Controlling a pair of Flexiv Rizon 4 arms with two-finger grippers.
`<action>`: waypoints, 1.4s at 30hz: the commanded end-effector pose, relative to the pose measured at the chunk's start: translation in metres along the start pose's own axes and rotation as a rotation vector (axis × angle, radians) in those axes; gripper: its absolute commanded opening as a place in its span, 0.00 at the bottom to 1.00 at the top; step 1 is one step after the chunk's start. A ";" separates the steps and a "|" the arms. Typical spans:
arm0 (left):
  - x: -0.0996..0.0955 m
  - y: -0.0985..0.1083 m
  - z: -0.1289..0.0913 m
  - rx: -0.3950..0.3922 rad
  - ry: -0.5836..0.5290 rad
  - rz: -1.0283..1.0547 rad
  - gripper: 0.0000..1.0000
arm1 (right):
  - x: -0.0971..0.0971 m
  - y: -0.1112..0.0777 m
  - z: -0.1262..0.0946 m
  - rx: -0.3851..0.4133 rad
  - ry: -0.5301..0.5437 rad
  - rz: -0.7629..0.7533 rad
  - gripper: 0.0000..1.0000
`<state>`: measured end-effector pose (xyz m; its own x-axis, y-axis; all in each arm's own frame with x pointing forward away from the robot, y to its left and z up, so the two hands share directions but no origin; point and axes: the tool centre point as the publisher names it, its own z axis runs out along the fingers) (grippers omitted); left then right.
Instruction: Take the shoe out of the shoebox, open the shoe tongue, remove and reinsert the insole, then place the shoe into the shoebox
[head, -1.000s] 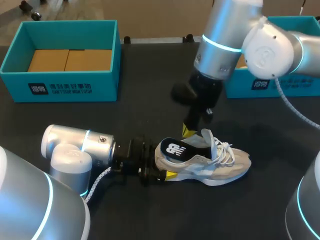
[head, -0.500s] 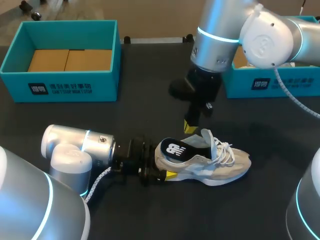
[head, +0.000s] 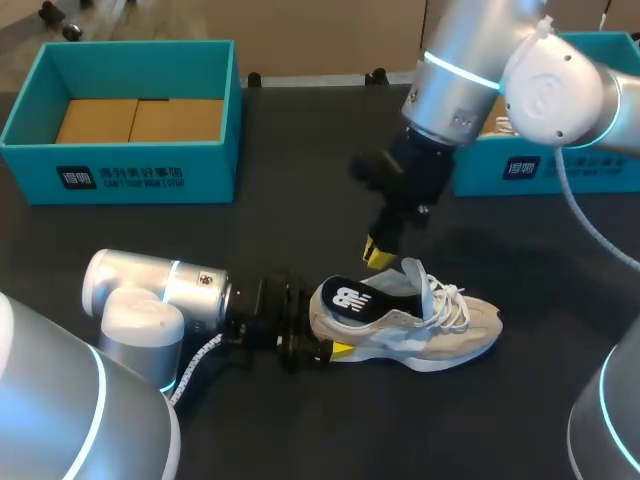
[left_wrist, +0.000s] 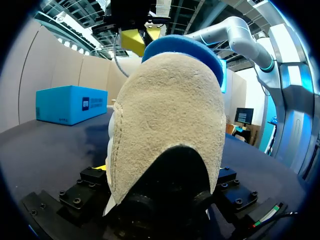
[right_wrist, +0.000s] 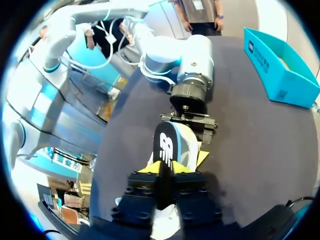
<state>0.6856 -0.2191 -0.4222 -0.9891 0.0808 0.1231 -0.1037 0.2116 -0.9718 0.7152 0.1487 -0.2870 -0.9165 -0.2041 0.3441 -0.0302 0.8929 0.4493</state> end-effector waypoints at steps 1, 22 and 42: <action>0.001 0.000 0.001 0.000 -0.002 0.000 0.00 | -0.008 -0.004 0.007 -0.037 0.022 0.000 0.30; 0.001 0.000 0.001 0.000 -0.002 0.000 0.00 | -0.024 -0.006 0.030 -0.094 0.120 0.021 0.36; 0.001 0.000 0.001 0.000 -0.002 0.000 0.00 | -0.030 -0.013 0.044 -0.145 0.225 -0.015 0.46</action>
<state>0.6856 -0.2191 -0.4222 -0.9891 0.0809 0.1231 -0.1037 0.2115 -0.9719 0.7199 0.1564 -0.3335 -0.8153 -0.3060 0.4916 0.0313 0.8245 0.5651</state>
